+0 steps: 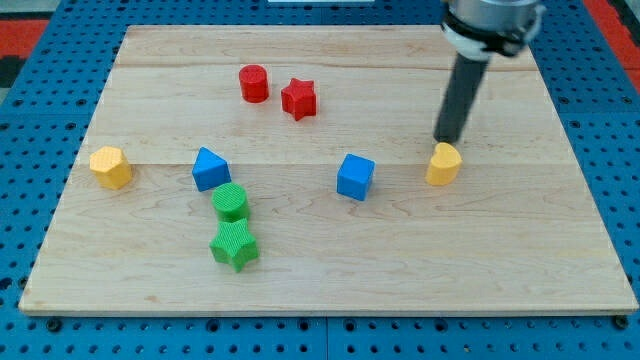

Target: Move the red star below the red circle

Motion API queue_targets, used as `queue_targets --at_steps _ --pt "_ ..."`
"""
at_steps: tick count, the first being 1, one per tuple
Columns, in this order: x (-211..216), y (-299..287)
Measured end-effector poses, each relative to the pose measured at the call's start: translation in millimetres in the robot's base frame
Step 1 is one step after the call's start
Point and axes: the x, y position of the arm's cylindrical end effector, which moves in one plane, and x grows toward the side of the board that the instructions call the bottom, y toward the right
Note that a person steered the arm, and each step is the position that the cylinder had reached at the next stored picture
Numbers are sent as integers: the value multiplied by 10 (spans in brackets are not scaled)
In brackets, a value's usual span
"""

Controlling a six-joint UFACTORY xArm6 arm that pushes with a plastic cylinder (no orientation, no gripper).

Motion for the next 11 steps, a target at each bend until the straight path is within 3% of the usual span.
queue_targets --at_steps 1,2,3,4,5,6,8,9,10,11 --pt "-35 -431" --pt "536 148" --pt "695 500" --pt "586 267" --pt "-57 62" --pt "-62 -871" --pt "-664 -1294" --pt "-518 -1843" --pt "-89 -2099" --pt "-190 -2087"
